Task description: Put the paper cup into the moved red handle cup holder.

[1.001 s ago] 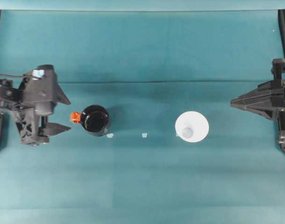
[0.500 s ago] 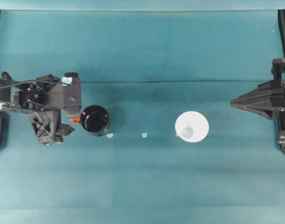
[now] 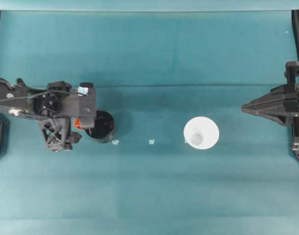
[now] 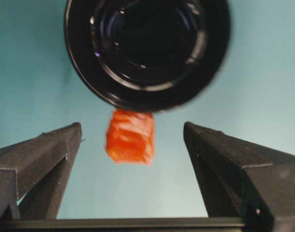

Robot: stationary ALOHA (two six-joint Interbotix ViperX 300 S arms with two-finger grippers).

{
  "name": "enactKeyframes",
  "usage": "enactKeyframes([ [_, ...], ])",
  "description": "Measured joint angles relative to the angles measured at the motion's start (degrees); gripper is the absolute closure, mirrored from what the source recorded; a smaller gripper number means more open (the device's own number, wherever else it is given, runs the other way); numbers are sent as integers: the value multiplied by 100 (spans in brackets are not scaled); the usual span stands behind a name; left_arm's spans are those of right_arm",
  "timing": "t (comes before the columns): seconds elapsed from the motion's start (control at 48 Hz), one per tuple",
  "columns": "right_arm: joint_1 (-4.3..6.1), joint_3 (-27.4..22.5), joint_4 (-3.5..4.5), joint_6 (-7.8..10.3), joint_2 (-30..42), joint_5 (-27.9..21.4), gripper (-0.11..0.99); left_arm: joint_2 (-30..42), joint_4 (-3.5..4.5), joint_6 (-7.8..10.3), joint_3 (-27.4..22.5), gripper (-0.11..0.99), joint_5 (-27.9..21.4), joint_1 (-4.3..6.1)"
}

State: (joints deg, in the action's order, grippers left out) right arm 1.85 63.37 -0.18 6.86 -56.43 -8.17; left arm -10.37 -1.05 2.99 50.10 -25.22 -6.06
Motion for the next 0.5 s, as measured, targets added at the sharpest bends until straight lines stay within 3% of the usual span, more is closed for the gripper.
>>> enactKeyframes([
  [0.292,0,0,9,0,0,0,99,193,0,158,-44,-7,97,-18],
  [0.5,-9,0,9,0,0,0,99,211,-9,167,-35,-7,105,-18],
])
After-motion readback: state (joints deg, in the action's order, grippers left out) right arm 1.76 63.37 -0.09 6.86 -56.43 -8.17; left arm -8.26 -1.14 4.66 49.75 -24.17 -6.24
